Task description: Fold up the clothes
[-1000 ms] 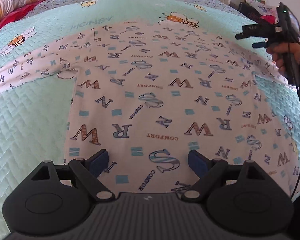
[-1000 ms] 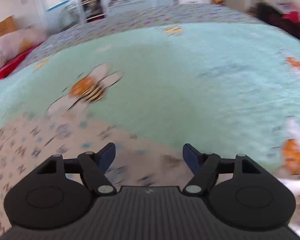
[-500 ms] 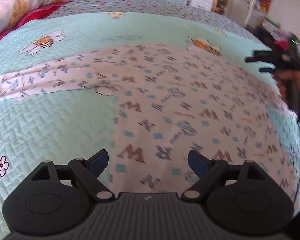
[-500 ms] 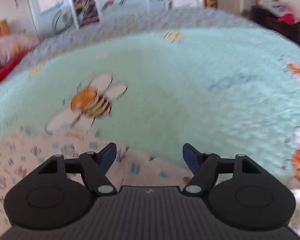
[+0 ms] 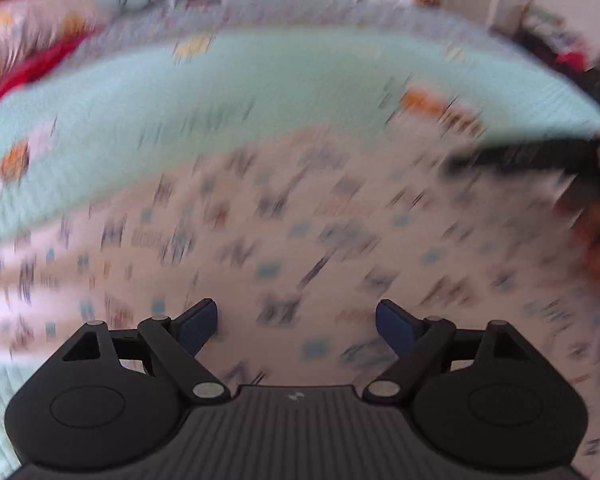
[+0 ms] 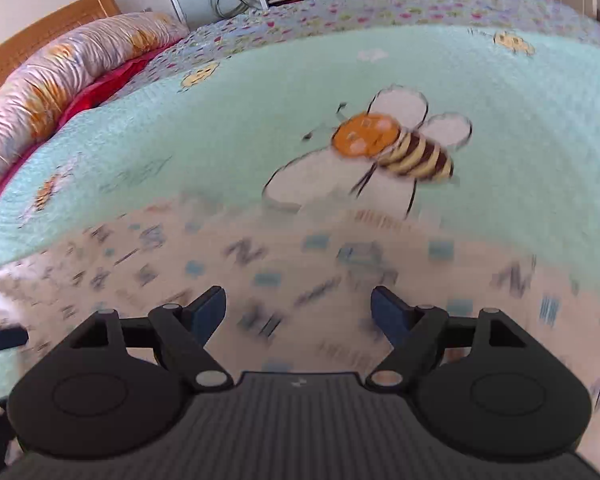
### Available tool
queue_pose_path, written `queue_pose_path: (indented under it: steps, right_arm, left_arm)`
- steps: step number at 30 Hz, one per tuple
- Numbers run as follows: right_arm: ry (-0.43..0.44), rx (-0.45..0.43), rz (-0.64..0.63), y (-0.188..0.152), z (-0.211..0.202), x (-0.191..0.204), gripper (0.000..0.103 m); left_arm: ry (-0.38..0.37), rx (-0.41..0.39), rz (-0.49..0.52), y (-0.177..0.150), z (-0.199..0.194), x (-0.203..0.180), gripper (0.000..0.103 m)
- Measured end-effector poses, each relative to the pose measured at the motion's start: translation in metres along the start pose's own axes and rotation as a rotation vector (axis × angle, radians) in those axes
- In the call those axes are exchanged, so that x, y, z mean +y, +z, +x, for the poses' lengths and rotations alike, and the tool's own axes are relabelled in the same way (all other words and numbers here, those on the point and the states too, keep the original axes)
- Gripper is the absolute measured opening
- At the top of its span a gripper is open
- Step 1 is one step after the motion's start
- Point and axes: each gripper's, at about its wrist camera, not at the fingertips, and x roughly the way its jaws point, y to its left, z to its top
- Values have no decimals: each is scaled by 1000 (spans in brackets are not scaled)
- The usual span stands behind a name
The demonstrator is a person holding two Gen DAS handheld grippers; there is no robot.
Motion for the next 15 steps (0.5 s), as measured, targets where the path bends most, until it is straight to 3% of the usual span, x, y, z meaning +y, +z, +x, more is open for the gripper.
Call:
queue_pose_path:
  steps: [2,3,6,7,9,12,14,15]
  right_arm:
    - [-175,-49,20,17,-2,-11,80]
    - [-192,-75,33,22,-7,-12,80]
    - [39,-130,72,22,-35,3,80]
    - [134,-104,54,19,-35,20,80]
    - [244,-38,-14,14,-22,65,81]
    - [325,80,-65,11,20,120,81]
    - [294,129,-69,16,52,137,80]
    - [263,106,-43,22,61,136,80]
  left_arm:
    - [-18,-55,-8,-22,-16,7,90]
    - [-24,-72,9,-34,-26,7,91]
    - [-37,-111,22,-71,-50,8,92]
    - [-27,-121,28,-80,-56,8,92]
    - [-16,-116,14,-93,-63,9,96]
    - [-35,-121,-17,-105,-70,16,97]
    - [-29,-124,-13,-111,-75,15,97]
    - [-27,-124,-15,-114,-79,15,97]
